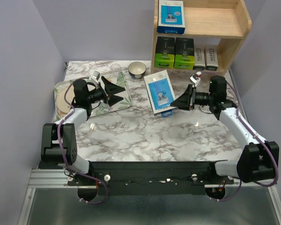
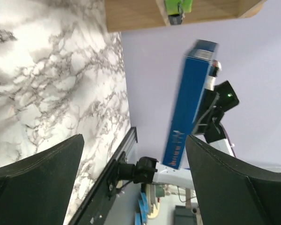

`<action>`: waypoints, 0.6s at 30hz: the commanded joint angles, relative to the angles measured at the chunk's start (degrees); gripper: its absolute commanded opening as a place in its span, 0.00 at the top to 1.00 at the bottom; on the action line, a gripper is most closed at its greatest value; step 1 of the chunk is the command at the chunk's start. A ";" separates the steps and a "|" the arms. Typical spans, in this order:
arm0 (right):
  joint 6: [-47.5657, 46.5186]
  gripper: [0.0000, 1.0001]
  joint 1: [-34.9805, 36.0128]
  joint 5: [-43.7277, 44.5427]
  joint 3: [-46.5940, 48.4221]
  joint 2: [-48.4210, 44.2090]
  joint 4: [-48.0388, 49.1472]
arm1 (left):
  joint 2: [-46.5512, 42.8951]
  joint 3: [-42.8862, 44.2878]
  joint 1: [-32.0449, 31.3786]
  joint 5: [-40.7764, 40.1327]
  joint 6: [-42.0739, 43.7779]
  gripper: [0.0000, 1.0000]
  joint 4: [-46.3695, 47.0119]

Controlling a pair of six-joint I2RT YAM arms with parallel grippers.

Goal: Place and organize the shaving razors onto the shelf

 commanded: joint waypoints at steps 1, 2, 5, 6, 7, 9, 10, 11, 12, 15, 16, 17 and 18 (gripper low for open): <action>-6.01 0.69 -1.68 -14.35 11.78 -4.27 -5.41 | -3.52 -0.38 4.26 2.89 5.70 0.02 -5.96; -6.55 0.69 -1.94 -15.24 13.39 -4.62 -6.47 | -3.70 -0.73 4.26 2.63 5.44 0.02 -5.43; -7.95 0.69 -3.52 -18.32 21.27 -4.63 -12.00 | -3.35 -1.26 4.17 1.58 3.16 0.01 -1.74; -8.91 0.69 -4.05 -18.84 23.49 -4.28 -13.68 | -3.17 -0.91 4.17 1.49 2.63 0.01 -1.39; -8.84 0.69 -5.01 -19.89 25.42 -3.75 -16.13 | -3.00 0.31 4.17 1.57 2.37 0.02 -1.12; -8.31 0.69 -8.09 -20.17 32.19 -1.65 -17.38 | -2.56 1.81 4.00 1.83 2.36 0.01 -0.77; -7.79 0.69 -10.18 -20.17 34.74 -0.68 -17.64 | -2.56 3.55 3.39 1.92 2.71 0.01 -0.07; -7.26 0.69 -12.99 -20.17 36.94 0.46 -17.30 | -2.64 4.53 3.03 2.45 3.32 0.01 -0.06; -5.69 0.69 -14.41 -19.99 41.66 3.43 -16.86 | -2.90 5.58 2.60 2.54 4.20 0.01 -0.41; -2.44 0.69 -19.77 -17.37 48.62 8.62 -15.37 | -3.69 9.45 -1.62 3.68 8.59 0.02 -4.18; -2.16 0.69 -20.74 -15.18 50.04 10.04 -15.10 | -3.96 11.11 -2.50 3.94 9.74 0.01 -7.15; -2.24 0.69 -22.32 -14.03 51.62 11.19 -15.45 | -4.75 11.91 -4.77 4.29 13.05 0.01 -8.92; -1.64 0.69 -23.03 -13.15 52.68 12.15 -15.62 | -5.10 12.53 -5.84 4.73 14.74 0.01 -10.77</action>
